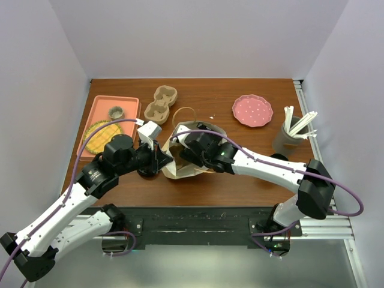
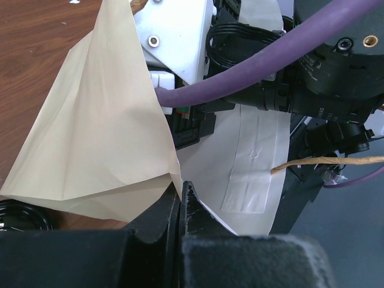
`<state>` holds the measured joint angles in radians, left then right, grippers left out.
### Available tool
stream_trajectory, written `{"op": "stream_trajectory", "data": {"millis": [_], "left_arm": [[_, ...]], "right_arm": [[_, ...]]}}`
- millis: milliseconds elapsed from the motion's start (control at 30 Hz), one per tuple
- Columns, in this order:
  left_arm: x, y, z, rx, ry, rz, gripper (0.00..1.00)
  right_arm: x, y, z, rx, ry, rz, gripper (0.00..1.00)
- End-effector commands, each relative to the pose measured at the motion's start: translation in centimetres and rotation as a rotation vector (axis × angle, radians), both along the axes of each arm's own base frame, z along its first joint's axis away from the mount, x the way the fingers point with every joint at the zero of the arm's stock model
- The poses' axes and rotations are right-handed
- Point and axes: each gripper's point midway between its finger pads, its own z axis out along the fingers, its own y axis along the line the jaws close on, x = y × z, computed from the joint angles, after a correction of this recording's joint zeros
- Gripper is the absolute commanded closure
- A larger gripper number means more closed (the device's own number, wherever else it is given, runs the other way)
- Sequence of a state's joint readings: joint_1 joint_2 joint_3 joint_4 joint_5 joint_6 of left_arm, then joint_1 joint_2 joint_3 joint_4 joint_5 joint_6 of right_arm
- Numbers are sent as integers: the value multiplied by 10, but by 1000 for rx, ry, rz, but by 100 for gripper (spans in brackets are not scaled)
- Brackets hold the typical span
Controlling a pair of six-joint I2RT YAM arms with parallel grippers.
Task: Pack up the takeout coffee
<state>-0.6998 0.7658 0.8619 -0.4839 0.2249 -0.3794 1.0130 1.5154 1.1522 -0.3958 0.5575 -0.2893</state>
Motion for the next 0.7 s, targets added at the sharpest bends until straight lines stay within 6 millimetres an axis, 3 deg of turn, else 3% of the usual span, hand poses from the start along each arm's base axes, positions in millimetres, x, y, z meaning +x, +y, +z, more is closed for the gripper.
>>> {"op": "stream_trajectory", "data": {"millis": [0,667], "left_arm": [[-5,-9,21,-62,-27,-48,100],[-2,-14,19,-81,-11,-44,100]], "right_arm": [[14,3,38,115,-65,-50,3],[23,-7,54,143,-76,-90,1]]}}
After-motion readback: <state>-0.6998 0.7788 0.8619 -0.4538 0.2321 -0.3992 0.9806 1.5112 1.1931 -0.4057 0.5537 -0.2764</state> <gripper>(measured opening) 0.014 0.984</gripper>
